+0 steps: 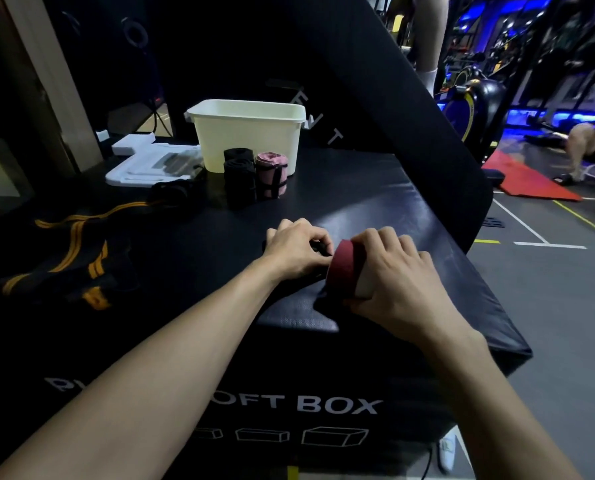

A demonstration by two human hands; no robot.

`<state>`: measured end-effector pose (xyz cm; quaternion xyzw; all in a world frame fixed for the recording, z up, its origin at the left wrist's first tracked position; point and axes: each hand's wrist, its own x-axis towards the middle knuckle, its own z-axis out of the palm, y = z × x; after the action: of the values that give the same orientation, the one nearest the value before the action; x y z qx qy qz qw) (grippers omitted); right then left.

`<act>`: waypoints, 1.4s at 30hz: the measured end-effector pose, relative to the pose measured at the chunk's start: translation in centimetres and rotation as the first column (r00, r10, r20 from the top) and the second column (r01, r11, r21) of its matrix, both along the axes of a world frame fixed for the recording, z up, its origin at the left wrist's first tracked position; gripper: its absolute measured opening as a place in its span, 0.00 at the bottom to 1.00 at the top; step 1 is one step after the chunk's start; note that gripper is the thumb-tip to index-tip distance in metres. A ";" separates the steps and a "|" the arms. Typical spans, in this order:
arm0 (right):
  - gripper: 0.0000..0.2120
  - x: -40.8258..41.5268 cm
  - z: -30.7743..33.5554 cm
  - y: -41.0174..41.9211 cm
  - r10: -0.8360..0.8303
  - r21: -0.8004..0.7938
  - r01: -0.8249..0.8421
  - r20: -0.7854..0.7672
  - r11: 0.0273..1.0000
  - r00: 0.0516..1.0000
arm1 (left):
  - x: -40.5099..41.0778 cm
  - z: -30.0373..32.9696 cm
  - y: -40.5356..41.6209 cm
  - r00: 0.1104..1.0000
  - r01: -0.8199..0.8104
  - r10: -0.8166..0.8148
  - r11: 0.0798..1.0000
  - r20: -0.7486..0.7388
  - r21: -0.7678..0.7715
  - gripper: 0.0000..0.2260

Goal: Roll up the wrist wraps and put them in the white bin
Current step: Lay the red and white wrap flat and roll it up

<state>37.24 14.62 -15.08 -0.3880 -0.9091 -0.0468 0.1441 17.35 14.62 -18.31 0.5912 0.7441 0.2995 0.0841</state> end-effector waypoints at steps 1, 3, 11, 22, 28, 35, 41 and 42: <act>0.37 0.0 -0.2 0.2 0.001 0.018 0.000 -0.013 1.000 1.000 | 0.0 0.1 0.0 1.000 0.001 -0.001 1.000 -0.005 -0.012 0.10; 0.37 0.4 -0.4 0.5 -0.007 -0.014 0.006 -0.084 1.000 0.996 | -0.2 0.2 0.0 1.000 0.005 -0.004 0.999 0.028 -0.037 0.13; 0.32 2.5 -1.2 0.3 -0.189 -0.304 0.013 -0.559 0.953 0.807 | -0.1 0.0 -4.8 0.824 -0.021 -0.097 0.979 0.558 0.202 0.08; 0.28 2.0 -2.0 -3.6 -0.340 -0.483 -0.450 -0.867 0.751 0.364 | 6.1 1.4 -11.6 0.869 -0.097 -0.103 0.923 0.484 0.372 0.12; 0.34 2.6 -2.2 -4.4 -0.308 -0.445 -0.568 -0.894 0.692 0.325 | 7.1 0.8 -11.8 0.757 -0.119 -0.194 0.898 0.625 0.423 0.10; 0.35 2.1 -2.3 -4.2 -0.260 -0.402 -0.584 -0.913 0.705 0.315 | 5.9 0.7 -11.0 0.723 0.034 -0.337 0.890 0.603 0.456 0.13; 0.31 2.6 -2.1 -3.4 -0.196 -0.463 -0.620 -0.871 0.633 0.451 | 3.6 0.5 -10.6 0.678 0.146 -0.402 0.894 0.615 0.424 0.15; 0.30 2.7 -2.1 -3.4 -0.184 -0.472 -0.630 -0.865 0.617 0.468 | 3.5 0.4 -10.6 0.666 0.181 -0.425 0.889 0.613 0.421 0.15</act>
<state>39.91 11.24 -17.20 -0.2389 -0.6886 0.5523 0.4046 20.83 4.07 -17.92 0.5585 0.4877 0.5971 0.3060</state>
